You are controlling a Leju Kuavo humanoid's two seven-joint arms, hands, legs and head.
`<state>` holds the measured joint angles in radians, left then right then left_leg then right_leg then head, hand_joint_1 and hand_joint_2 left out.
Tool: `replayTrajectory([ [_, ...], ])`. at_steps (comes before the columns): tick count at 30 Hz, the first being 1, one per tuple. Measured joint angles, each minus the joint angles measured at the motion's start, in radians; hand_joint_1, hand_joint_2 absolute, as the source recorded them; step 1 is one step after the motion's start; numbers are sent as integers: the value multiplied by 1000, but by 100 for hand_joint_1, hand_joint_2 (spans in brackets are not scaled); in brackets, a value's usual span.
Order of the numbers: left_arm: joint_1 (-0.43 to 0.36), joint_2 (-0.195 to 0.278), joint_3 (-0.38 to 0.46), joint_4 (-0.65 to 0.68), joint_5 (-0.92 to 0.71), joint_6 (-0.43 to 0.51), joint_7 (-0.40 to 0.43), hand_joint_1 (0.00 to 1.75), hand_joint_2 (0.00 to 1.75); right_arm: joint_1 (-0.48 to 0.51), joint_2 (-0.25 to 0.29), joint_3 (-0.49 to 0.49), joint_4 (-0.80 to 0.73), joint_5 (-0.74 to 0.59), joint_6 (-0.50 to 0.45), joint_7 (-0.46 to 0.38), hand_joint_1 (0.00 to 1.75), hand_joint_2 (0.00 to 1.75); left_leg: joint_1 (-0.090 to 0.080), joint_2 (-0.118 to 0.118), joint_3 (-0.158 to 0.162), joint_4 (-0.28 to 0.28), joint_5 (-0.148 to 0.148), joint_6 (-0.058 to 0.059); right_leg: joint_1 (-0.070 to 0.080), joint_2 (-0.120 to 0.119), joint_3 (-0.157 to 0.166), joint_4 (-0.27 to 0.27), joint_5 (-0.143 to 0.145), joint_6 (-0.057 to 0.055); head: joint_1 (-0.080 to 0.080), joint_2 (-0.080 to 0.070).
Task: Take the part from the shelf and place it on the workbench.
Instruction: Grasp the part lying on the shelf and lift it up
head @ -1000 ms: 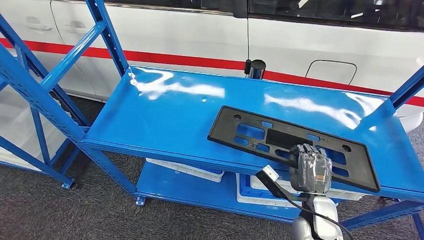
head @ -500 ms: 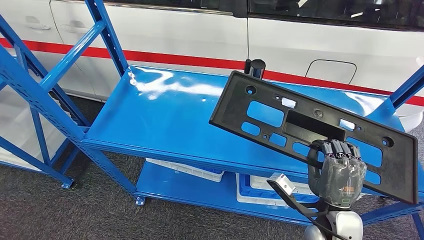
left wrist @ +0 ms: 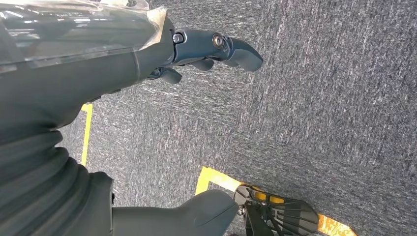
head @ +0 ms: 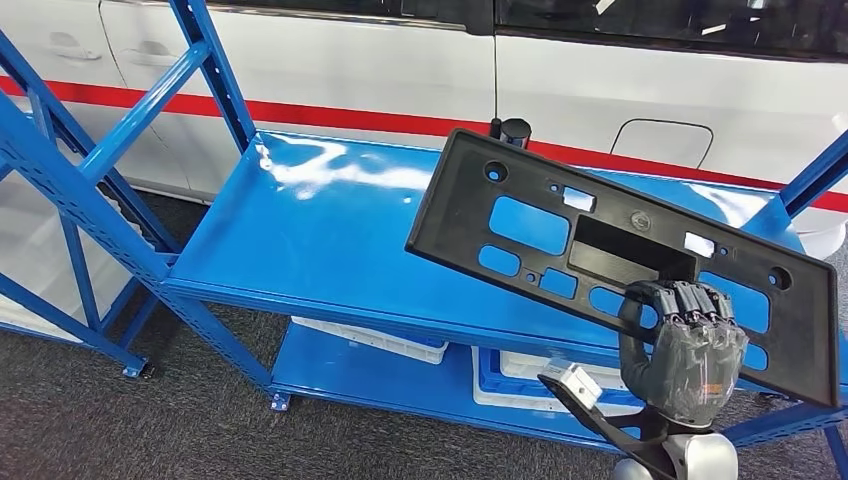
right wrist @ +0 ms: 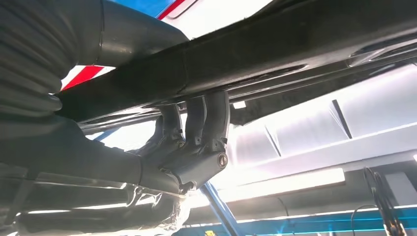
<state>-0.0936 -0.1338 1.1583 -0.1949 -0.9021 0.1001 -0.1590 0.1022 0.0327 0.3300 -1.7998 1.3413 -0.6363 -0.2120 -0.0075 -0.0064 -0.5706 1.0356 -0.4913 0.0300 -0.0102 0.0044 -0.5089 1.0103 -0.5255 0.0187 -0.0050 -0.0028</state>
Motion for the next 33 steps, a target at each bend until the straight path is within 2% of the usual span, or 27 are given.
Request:
replayTrajectory([
  [4,-1,-2,18,0,12,4,-1,0,175,18,-16,18,-29,-124,-3,-44,175,175,-2,0,0,0,0,0,-3,0,0,0,0,0,0,0],
  [8,-1,-4,28,0,18,11,-9,0,175,49,-31,43,-83,-351,21,-131,175,175,-7,-1,-1,2,-3,5,-7,0,0,-1,0,1,0,0],
  [11,-2,-5,37,0,20,17,-12,0,175,67,-39,63,-122,-443,38,-173,175,175,-11,-1,0,2,-6,11,-11,0,0,-4,1,7,0,0],
  [14,-4,-7,39,0,21,18,-12,0,175,77,-43,72,-147,-461,44,-186,175,175,-6,0,10,-16,6,26,-10,0,-1,1,-5,16,0,0],
  [16,-5,-11,41,0,24,26,-12,0,175,79,-50,79,-159,-494,56,-215,175,175,0,3,20,-30,16,36,-9,-1,-34,70,-44,9,2,0],
  [18,-6,-13,46,0,30,42,-11,0,175,81,-57,90,-165,-533,73,-253,175,175,0,5,20,-31,19,39,-10,-1,-99,199,-95,2,3,0],
  [19,-7,-14,49,0,33,51,-10,0,175,83,-60,96,-167,-548,82,-269,175,175,0,4,20,-31,18,39,-10,-1,-127,250,-106,4,2,0],
  [20,-7,-16,52,0,36,60,-10,0,175,83,-62,100,-168,-559,90,-280,175,175,0,4,20,-31,18,38,-11,-2,-141,268,-99,11,2,0],
  [21,-7,-18,56,0,40,69,-9,0,175,82,-63,105,-168,-570,99,-290,175,175,0,3,21,-30,17,37,-13,-2,-135,248,-77,21,2,0],
  [23,-7,-23,64,0,48,85,-9,0,175,75,-64,115,-168,-590,115,-304,175,175,2,1,22,-27,14,31,-18,-3,-83,120,-13,39,3,0],
  [24,-7,-26,68,0,52,93,-9,0,175,71,-64,119,-166,-598,121,-312,175,175,1,-1,21,-25,13,26,-18,-2,-56,65,13,39,4,0],
  [25,-7,-28,70,0,56,102,-9,0,175,67,-64,123,-164,-605,127,-319,175,175,-1,-2,20,-21,11,20,-17,-1,-40,27,28,35,4,0],
  [26,-8,-29,74,0,60,111,-9,0,175,62,-64,128,-160,-612,132,-326,175,175,-3,-3,18,-18,11,14,-14,0,-35,14,33,27,3,0],
  [27,-8,-31,78,0,64,119,-8,0,175,56,-63,132,-155,-618,137,-332,175,175,-3,-4,16,-16,11,8,-11,2,-38,15,36,19,2,0],
  [29,-9,-32,87,0,72,137,-7,0,175,39,-59,142,-144,-628,147,-342,175,175,1,-3,9,-7,4,-3,-18,3,-44,12,39,3,1,0],
  [30,-9,-34,91,1,75,145,-5,0,175,30,-55,146,-138,-632,151,-346,175,175,4,-3,0,12,-13,-9,-21,2,-47,10,43,-5,-1,0],
  [31,-10,-36,95,1,77,152,-3,0,175,22,-50,149,-132,-636,154,-349,175,175,7,-2,-16,50,-43,-16,-24,1,-51,9,47,-13,-2,0],
  [33,-10,-39,98,1,81,164,0,0,175,8,-44,156,-118,-643,160,-355,175,175,13,-1,-65,167,-117,-27,-21,-2,-60,9,53,-24,-5,0],
])
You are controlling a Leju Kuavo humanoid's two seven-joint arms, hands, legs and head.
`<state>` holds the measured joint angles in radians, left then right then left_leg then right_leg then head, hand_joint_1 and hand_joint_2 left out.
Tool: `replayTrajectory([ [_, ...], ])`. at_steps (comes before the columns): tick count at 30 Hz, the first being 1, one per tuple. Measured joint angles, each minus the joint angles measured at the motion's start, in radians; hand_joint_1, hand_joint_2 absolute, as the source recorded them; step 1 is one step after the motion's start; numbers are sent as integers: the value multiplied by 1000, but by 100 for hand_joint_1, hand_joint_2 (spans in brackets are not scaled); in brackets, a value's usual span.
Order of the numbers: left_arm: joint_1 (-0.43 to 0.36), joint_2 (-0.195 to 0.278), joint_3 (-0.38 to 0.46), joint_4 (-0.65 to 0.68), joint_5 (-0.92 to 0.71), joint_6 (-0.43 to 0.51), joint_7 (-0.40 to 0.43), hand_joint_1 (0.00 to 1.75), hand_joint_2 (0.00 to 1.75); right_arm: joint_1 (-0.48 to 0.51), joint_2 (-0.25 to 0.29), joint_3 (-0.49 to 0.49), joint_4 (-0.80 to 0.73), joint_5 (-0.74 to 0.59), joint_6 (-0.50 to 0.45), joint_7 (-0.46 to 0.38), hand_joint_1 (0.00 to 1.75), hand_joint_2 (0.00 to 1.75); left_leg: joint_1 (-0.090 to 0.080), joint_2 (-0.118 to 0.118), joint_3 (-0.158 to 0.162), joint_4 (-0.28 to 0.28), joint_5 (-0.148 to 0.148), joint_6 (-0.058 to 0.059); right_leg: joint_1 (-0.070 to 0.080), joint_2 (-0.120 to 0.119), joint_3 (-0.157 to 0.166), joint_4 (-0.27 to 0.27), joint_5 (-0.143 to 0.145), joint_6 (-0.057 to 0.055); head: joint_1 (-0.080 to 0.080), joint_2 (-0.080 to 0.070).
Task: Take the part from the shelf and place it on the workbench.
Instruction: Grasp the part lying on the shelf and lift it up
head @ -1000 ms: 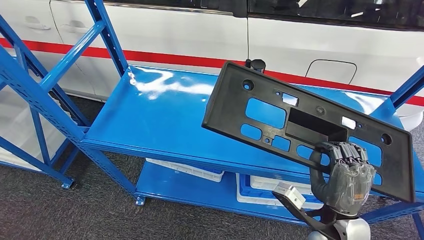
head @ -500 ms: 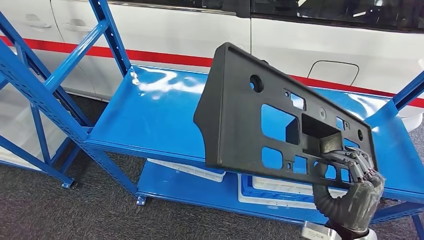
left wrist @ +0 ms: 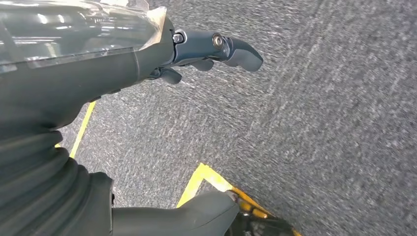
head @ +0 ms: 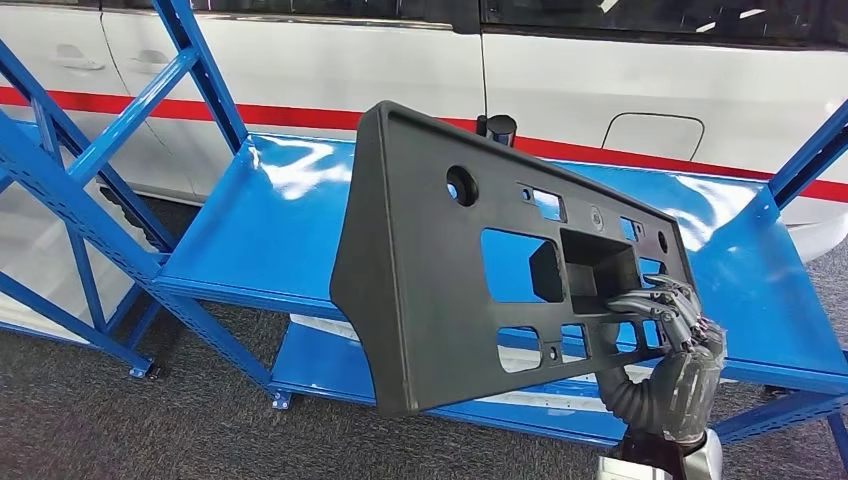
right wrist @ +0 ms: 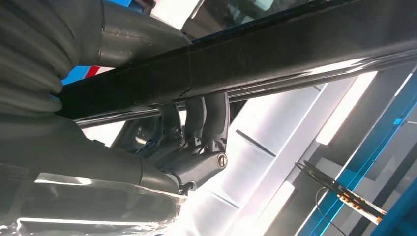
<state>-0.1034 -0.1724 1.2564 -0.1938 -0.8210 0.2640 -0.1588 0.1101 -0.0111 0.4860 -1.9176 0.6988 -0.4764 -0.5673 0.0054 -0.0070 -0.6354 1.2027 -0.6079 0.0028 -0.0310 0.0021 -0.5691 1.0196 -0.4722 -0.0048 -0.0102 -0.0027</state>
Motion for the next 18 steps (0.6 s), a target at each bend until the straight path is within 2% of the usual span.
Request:
replayTrajectory([
  [1,0,-1,2,0,2,5,2,0,175,-5,1,3,8,-4,2,-2,175,175,3,0,-20,52,-23,-4,1,-2,-5,0,3,-1,0,0],
  [2,0,-2,6,0,4,9,3,0,175,-10,1,5,16,-9,4,-6,175,175,5,1,-26,76,-26,-7,2,-3,-9,0,6,-2,0,0],
  [3,0,-3,10,0,6,13,4,0,175,-15,1,7,25,-15,5,-10,175,175,7,1,-14,65,-10,-9,2,-3,-12,1,9,0,0,0],
  [4,0,-3,14,0,6,16,5,0,175,-19,1,8,34,-22,5,-15,175,175,9,2,15,21,19,-9,1,-3,-14,1,11,2,0,0],
  [5,0,-4,16,0,7,19,5,0,175,-24,1,9,42,-29,4,-21,175,175,11,3,57,-49,49,-8,1,-3,-15,1,14,5,0,0],
  [7,-2,-6,20,0,11,22,5,0,175,-34,0,11,55,-41,2,-29,175,175,9,1,120,-160,83,-3,3,-3,-18,1,21,16,1,0],
  [8,-2,-8,22,1,13,24,5,0,175,-39,0,13,62,-46,1,-32,175,175,6,0,133,-187,87,0,4,-3,-19,0,25,22,0,0],
  [11,-2,-11,28,1,18,30,5,0,175,-48,-3,18,82,-53,-2,-36,175,175,-1,1,124,-196,100,19,4,-3,-26,-1,34,43,1,0],
  [12,-3,-12,31,1,18,30,5,0,175,-51,-5,20,88,-54,-2,-36,175,175,-1,2,120,-200,108,29,4,-3,-34,10,24,45,2,0],
  [13,-3,-14,35,1,19,31,5,0,175,-53,-7,21,93,-56,-3,-37,175,175,0,4,114,-203,117,39,4,-3,-49,42,-1,41,3,0],
  [15,-4,-15,40,1,22,32,4,0,175,-57,-12,22,104,-62,-5,-37,175,175,-2,6,96,-204,131,52,4,-3,-96,161,-76,26,6,0],
  [16,-3,-16,41,1,24,32,4,0,175,-57,-13,22,109,-67,-5,-37,175,175,-3,7,86,-203,138,55,5,-3,-116,225,-106,23,7,0],
  [17,-3,-16,41,1,26,33,4,0,175,-57,-15,22,113,-72,-6,-37,175,175,-5,7,76,-203,145,55,5,-3,-121,262,-121,25,7,0],
  [18,-3,-17,43,1,27,33,4,0,175,-57,-17,23,119,-79,-6,-37,175,175,-6,6,68,-202,151,54,6,-3,-108,263,-119,31,8,0],
])
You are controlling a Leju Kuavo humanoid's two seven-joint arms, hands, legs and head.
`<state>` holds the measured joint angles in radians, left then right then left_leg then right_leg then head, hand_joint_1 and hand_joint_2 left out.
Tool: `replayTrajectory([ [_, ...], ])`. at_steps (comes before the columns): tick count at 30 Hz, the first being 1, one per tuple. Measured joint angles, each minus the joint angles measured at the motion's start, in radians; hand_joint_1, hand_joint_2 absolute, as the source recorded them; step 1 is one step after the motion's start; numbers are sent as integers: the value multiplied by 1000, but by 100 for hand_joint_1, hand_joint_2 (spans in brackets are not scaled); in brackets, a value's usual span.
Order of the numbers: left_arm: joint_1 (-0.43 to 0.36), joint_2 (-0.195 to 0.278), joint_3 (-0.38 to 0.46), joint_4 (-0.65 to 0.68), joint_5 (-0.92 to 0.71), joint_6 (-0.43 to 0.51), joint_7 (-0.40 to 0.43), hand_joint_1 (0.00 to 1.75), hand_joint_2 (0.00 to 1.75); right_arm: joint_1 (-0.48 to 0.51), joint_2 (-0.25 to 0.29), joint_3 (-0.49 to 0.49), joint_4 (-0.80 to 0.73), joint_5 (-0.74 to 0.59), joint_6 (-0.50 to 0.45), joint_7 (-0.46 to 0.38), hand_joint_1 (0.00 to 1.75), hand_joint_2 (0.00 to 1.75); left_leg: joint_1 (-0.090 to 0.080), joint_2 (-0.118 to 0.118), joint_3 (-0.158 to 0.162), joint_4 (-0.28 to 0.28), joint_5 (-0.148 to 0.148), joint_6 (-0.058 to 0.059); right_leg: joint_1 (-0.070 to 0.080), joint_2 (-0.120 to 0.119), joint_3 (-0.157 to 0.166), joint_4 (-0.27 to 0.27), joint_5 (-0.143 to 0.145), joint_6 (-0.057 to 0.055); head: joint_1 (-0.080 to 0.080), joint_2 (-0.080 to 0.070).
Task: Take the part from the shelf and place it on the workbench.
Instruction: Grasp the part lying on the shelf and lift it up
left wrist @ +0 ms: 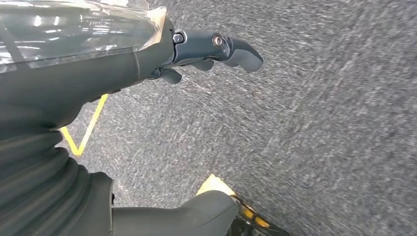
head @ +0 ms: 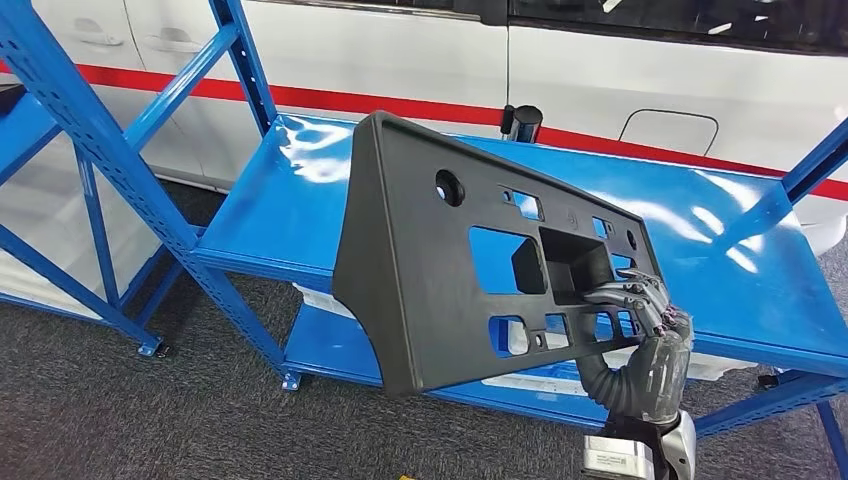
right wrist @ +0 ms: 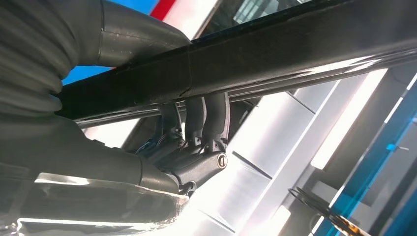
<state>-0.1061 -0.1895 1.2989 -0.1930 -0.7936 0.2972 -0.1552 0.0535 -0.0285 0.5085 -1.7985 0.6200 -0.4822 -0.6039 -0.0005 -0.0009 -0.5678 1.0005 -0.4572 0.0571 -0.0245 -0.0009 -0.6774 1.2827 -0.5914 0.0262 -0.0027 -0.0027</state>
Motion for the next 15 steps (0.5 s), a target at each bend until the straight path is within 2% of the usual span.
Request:
replayTrajectory([
  [1,0,-1,2,0,1,0,0,0,175,0,-2,0,5,-7,0,0,175,175,-1,-1,-6,0,5,-2,1,0,34,-40,15,7,0,0],
  [2,0,-2,3,0,2,0,-1,0,175,-1,-3,0,10,-12,0,0,175,175,-1,-1,-11,1,10,-4,2,0,82,-108,35,11,0,0],
  [3,0,-4,4,0,2,0,-1,0,175,-3,-3,0,14,-16,0,0,175,175,-3,-2,-15,3,13,-7,5,0,133,-185,49,12,0,0],
  [4,0,-5,5,0,2,0,-2,0,175,-5,-4,1,18,-19,0,-1,175,175,-4,-2,-18,4,18,-12,8,0,171,-243,61,11,-1,0],
  [5,0,-6,5,0,2,1,-2,0,175,-7,-4,1,21,-20,0,-1,175,175,-6,-2,-21,6,22,-17,11,0,191,-280,67,8,-1,0],
  [7,0,-7,6,0,3,1,-2,0,175,-8,-4,2,26,-23,0,-1,175,175,-7,-2,-24,7,31,-28,14,1,188,-293,73,1,-2,0],
  [9,0,-7,6,0,5,2,-4,0,175,-11,-5,4,32,-29,0,-2,175,175,-3,-3,-33,21,16,-40,4,0,181,-297,84,-13,-2,0],
  [10,0,-7,6,0,7,3,-5,0,175,-12,-4,5,36,-32,-1,-3,175,175,0,-3,-45,49,-13,-46,-1,-1,176,-298,91,-23,-3,0],
  [11,0,-7,7,0,7,4,-5,0,175,-14,-4,7,39,-36,-2,-4,175,175,4,-3,-63,96,-54,-53,-3,-3,171,-299,98,-31,-4,0],
  [13,1,-8,7,0,8,8,-5,0,175,-15,-5,8,46,-42,-4,-5,175,175,10,-3,-106,224,-134,-65,0,-4,153,-297,112,-37,-5,0],
  [14,1,-8,7,0,7,10,-5,0,175,-15,-5,8,49,-45,-5,-5,175,175,12,-2,-116,270,-150,-69,1,-5,144,-297,119,-36,-5,0],
  [15,1,-7,8,0,6,12,-5,0,175,-15,-5,8,53,-48,-6,-6,175,175,15,-2,-110,283,-147,-72,1,-5,136,-296,125,-33,-6,0],
])
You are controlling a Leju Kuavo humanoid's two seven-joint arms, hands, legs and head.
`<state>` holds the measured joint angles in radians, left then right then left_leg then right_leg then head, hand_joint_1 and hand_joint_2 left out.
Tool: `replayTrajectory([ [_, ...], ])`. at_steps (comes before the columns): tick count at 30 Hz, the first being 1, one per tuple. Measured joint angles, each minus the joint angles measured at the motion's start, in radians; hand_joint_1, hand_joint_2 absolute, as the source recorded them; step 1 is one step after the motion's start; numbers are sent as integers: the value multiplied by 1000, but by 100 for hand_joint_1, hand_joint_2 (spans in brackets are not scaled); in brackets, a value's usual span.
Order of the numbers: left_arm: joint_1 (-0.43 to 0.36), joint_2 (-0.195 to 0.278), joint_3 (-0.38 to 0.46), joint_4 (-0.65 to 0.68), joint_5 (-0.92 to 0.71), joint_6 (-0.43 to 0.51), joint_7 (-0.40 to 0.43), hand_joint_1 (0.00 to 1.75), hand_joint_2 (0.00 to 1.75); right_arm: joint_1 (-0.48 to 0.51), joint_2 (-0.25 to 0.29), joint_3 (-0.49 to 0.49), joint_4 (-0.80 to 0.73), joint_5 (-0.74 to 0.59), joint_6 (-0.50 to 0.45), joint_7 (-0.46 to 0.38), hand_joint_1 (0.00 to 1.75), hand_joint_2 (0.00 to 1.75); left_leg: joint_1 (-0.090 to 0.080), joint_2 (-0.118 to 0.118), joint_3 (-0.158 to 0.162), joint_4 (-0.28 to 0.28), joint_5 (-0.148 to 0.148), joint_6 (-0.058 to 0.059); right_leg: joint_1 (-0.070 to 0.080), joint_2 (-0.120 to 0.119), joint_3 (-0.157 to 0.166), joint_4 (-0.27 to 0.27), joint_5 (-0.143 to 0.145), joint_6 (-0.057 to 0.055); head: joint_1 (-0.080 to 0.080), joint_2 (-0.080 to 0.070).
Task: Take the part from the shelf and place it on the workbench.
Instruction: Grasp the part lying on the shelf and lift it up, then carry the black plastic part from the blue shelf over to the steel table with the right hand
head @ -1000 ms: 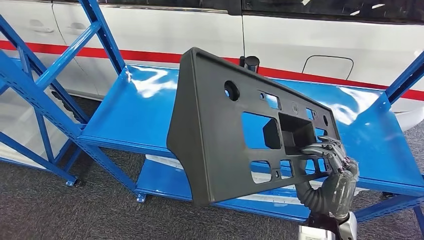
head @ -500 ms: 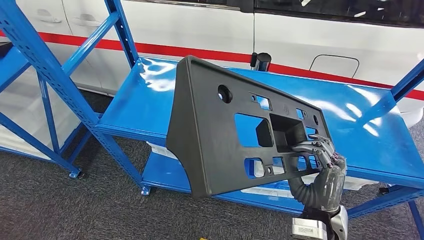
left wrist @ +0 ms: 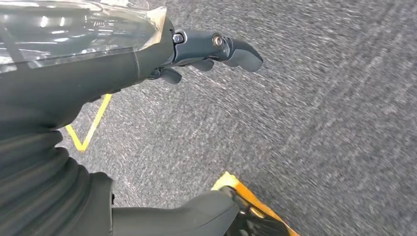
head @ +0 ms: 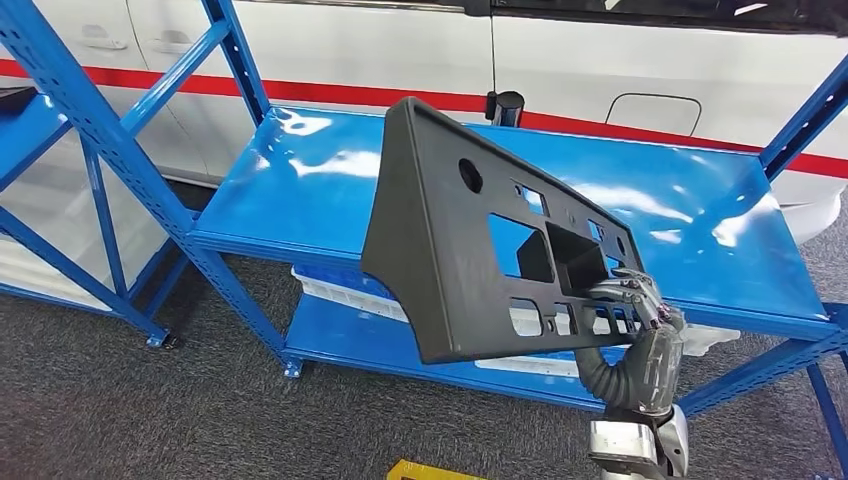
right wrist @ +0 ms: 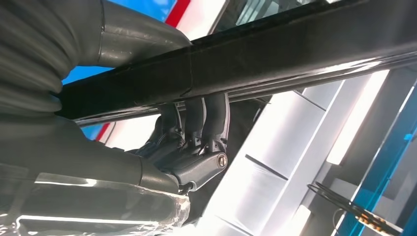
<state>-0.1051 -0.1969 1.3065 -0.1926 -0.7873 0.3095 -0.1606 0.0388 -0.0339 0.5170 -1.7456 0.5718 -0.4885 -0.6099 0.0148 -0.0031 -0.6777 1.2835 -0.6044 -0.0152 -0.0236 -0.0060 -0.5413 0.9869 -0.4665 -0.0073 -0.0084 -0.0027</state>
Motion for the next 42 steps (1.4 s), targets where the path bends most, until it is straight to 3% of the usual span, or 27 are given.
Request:
replayTrajectory([
  [1,0,0,1,0,-1,2,0,0,175,0,-1,0,3,-3,-2,-2,175,175,3,0,28,-30,21,-2,-1,0,-7,1,5,3,0,0],
  [3,-1,0,2,0,-2,6,0,0,175,0,-2,0,9,-11,-6,-7,175,175,8,0,122,-170,69,-3,-2,0,-17,6,13,10,0,0],
  [5,-2,0,3,0,-4,8,0,0,175,-2,-3,2,13,-16,-11,-11,175,175,5,-4,182,-271,91,5,1,1,-24,9,22,21,1,0],
  [8,-2,-1,4,0,-6,14,-1,0,175,-6,-4,5,20,-19,-15,-13,175,175,-3,-5,174,-287,104,31,3,1,-34,9,36,47,3,0],
  [9,-3,-3,4,0,-6,17,-1,0,175,-7,-5,6,22,-21,-17,-14,175,175,-4,-3,167,-290,112,42,3,2,-43,17,29,50,3,0],
  [10,-3,-3,4,0,-7,20,-1,0,175,-8,-6,7,25,-23,-18,-14,175,175,-3,-1,157,-294,122,55,4,2,-56,40,9,49,5,0],
  [12,-3,-4,4,0,-10,25,-1,0,175,-10,-8,8,29,-26,-20,-14,175,175,-6,2,133,-296,143,72,3,3,-100,145,-69,35,7,0],
  [14,-2,-2,4,0,-13,27,-1,0,175,-11,-11,9,34,-30,-23,-15,175,175,-10,3,107,-295,163,76,4,3,-132,268,-131,32,9,0],
  [15,-2,-2,4,0,-14,28,-1,0,175,-11,-13,9,37,-31,-23,-15,175,175,-12,3,94,-294,173,76,4,3,-128,293,-136,37,9,0],
  [16,-2,-2,4,0,-15,28,-1,0,175,-11,-15,9,40,-32,-24,-15,175,175,-14,3,83,-294,182,75,5,3,-105,281,-125,45,9,0],
  [18,-2,-3,4,0,-17,27,-1,0,175,-11,-18,9,43,-32,-26,-15,175,175,-16,2,64,-293,200,70,7,3,-10,158,-85,54,9,0],
  [20,-2,-3,4,0,-18,27,-2,0,175,-11,-19,10,44,-32,-28,-15,175,175,-19,1,52,-292,217,60,14,3,81,17,-71,47,8,0],
  [21,-2,-3,4,0,-19,27,-2,0,175,-11,-20,10,44,-32,-30,-15,175,175,-21,1,49,-292,225,55,17,4,98,-20,-71,40,7,0],
  [23,-2,-3,4,0,-19,27,-1,0,175,-9,-21,10,44,-32,-33,-15,175,175,-21,1,44,-293,239,44,16,4,91,-31,-64,28,5,0],
  [25,0,-2,4,0,-19,27,-1,0,175,-9,-22,10,44,-32,-35,-15,175,175,-16,0,30,-268,208,33,6,2,77,-31,-48,9,2,0],
  [27,0,-1,4,0,-19,27,-1,0,175,-9,-22,10,45,-33,-36,-15,175,175,-10,-1,0,-174,114,22,2,-1,59,-32,-28,-5,-1,0],
  [29,0,-1,4,0,-19,27,-1,0,175,-8,-23,10,45,-33,-36,-15,175,175,-5,0,-31,-45,36,10,3,-2,39,-30,-8,-7,-2,0],
  [30,0,-1,4,0,-19,27,-1,0,175,-8,-23,10,45,-33,-36,-15,175,175,-2,0,-32,-6,28,6,4,-2,28,-28,1,-5,-2,0],
  [31,0,0,4,0,-19,27,0,0,175,-7,-23,10,46,-33,-37,-15,175,175,1,0,-16,-2,41,3,3,-2,15,-25,9,-2,-2,0],
  [32,0,0,4,0,-19,27,1,0,175,-6,-23,10,46,-33,-37,-15,175,175,4,0,19,-37,66,1,2,-1,3,-20,16,2,-2,0],
  [34,-2,0,4,0,-20,30,5,0,175,-4,-23,10,46,-33,-39,-15,175,175,9,-1,122,-175,99,0,2,-1,-18,-6,24,11,-3,0],
  [36,-4,-1,3,0,-21,35,10,0,175,-4,-23,11,46,-37,-40,-15,175,175,6,-4,179,-270,95,5,5,-2,-32,5,32,24,-3,0],
  [37,-4,-1,3,0,-21,37,11,0,175,-4,-23,12,46,-42,-39,-15,175,175,2,-5,182,-283,90,11,7,-2,-37,6,38,32,-2,0],
  [39,-4,-2,3,0,-21,40,14,0,175,-4,-24,15,46,-55,-38,-14,175,175,-2,-2,167,-288,104,33,7,-2,-48,9,46,49,-2,0],
  [40,-4,-3,3,0,-21,40,15,0,175,-4,-25,16,47,-61,-38,-14,175,175,-3,0,158,-291,114,47,7,0,-61,21,35,51,-1,0],
  [42,-6,-4,3,0,-21,41,15,0,175,-4,-29,17,48,-68,-37,-14,175,175,-4,5,132,-296,139,69,4,2,-101,105,-34,40,3,0],
])
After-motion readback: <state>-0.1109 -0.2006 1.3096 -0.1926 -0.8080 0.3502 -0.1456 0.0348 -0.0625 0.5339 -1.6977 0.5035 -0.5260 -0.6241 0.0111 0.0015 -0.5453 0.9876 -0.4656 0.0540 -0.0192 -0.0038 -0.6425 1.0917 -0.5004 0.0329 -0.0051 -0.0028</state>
